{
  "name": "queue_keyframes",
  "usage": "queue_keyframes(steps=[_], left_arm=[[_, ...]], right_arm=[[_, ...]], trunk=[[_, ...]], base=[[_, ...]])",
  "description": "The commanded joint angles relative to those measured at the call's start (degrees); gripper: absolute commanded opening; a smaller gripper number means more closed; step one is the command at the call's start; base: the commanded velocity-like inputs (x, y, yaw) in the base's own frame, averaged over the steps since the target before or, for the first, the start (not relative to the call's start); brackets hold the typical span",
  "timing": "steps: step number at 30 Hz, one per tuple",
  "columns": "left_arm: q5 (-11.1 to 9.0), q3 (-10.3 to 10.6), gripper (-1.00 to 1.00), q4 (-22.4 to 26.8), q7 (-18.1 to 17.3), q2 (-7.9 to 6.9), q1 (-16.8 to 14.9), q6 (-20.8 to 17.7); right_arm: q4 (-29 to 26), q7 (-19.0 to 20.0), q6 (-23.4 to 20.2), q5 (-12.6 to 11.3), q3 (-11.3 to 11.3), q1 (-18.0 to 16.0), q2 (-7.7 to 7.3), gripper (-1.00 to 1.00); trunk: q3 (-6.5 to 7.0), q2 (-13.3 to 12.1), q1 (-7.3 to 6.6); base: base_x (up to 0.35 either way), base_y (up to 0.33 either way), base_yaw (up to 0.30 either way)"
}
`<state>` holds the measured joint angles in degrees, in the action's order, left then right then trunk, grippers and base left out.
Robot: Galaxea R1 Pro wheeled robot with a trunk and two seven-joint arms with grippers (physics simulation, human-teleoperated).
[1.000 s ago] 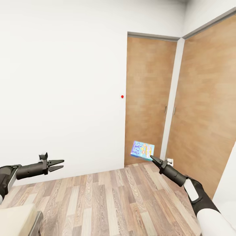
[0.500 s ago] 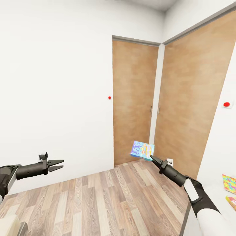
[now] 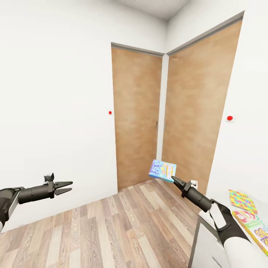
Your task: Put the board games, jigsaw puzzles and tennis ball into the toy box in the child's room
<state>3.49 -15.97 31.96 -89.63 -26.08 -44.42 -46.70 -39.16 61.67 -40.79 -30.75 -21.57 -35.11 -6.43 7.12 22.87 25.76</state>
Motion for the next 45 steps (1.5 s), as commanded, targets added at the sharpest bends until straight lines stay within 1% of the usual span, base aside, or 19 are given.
queue_keyframes(steps=[1, 5, 10, 14, 16, 20, 22, 24, 26, 29, 32, 38, 40, 45], left_arm=[[0.38, -0.18, 1.00, 0.04, -0.37, 0.03, -0.01, -0.60], [0.38, -0.17, 1.00, 0.05, -0.37, 0.08, -0.01, -0.59], [0.38, -0.16, 1.00, 0.05, -0.37, 0.00, -0.03, -0.59], [0.38, -0.18, 1.00, 0.03, -0.37, 0.05, -0.03, -0.64], [0.38, -0.15, 1.00, 0.04, -0.37, 0.04, -0.01, -0.65], [0.38, -0.18, 1.00, 0.05, -0.37, -0.06, -0.04, -0.61], [0.34, -0.22, 1.00, 0.05, -0.37, -0.07, -0.05, -0.60], [0.31, -0.24, 1.00, 0.05, -0.37, -0.04, -0.05, -0.59], [0.30, -0.22, 1.00, 0.06, -0.37, -0.03, -0.06, -0.59], [0.29, -0.21, 1.00, 0.07, -0.37, -0.03, -0.06, -0.57], [0.29, -0.21, 1.00, 0.07, -0.37, -0.01, -0.06, -0.55], [0.29, -0.13, 1.00, 0.14, -0.37, -0.09, -0.06, -0.48], [0.27, -0.12, 1.00, 0.17, -0.37, -0.07, -0.06, -0.45], [0.21, -0.06, 1.00, 0.20, -0.37, 0.04, -0.06, -0.42]], right_arm=[[0.05, 0.05, -0.44, -0.36, -0.13, -0.04, 0.01, -1.00], [-0.01, -0.01, -0.43, -0.33, -0.22, -0.04, 0.03, -1.00], [-0.44, -0.09, -0.31, -0.27, -0.29, -0.04, 0.04, -1.00], [-0.96, -0.49, 0.89, 0.17, -0.40, -0.04, 0.02, -1.00], [-1.63, -0.70, 1.05, 0.33, -0.32, -0.04, 0.02, -1.00], [-4.89, -1.22, 0.88, 0.93, 0.02, -0.04, 0.02, -1.00], [-7.91, -1.72, -0.70, 1.30, 0.36, -0.04, 0.05, -1.00], [-11.59, -2.60, -4.92, 1.53, 0.52, -0.04, 0.03, -1.00], [-13.16, -3.26, -8.06, 1.55, 0.35, -0.04, -0.02, -1.00], [-14.25, -3.66, -10.34, 1.52, 0.07, -0.04, -0.06, -1.00], [-14.97, -3.93, -11.25, 1.55, -0.07, -0.04, -0.04, -1.00], [-15.48, -3.90, -11.61, 1.53, -0.32, -0.01, -0.04, -1.00], [-15.50, -3.87, -11.68, 1.49, -0.78, 0.02, -0.06, -1.00], [-15.27, -3.74, -11.89, 1.48, -3.20, 0.04, -0.28, -1.00]], trunk=[[0.03, 0.05, 0.02], [0.20, 0.05, 0.02], [0.26, 0.05, 0.02], [0.27, 0.05, 0.02], [0.27, 0.05, 0.02], [0.28, 0.05, 0.02], [0.28, 0.05, 0.02], [0.28, 0.05, 0.02], [0.28, 0.05, 0.02], [0.28, 0.05, 0.02], [0.28, 0.05, 0.02], [0.28, 0.05, 0.02], [0.28, 0.05, 0.02], [0.28, 0.05, 0.02]], base=[[-0.001, 0.000, -0.251], [0.000, 0.000, -0.196], [0.000, 0.000, -0.053], [0.000, 0.000, -0.010], [0.000, 0.000, -0.004], [0.000, 0.000, -0.002], [0.000, 0.000, 0.000], [0.000, 0.000, 0.000], [0.000, 0.000, 0.000], [0.000, 0.000, 0.000], [0.000, 0.000, 0.000], [0.000, 0.000, -0.049], [0.000, 0.000, -0.206], [0.000, 0.000, -0.256]])
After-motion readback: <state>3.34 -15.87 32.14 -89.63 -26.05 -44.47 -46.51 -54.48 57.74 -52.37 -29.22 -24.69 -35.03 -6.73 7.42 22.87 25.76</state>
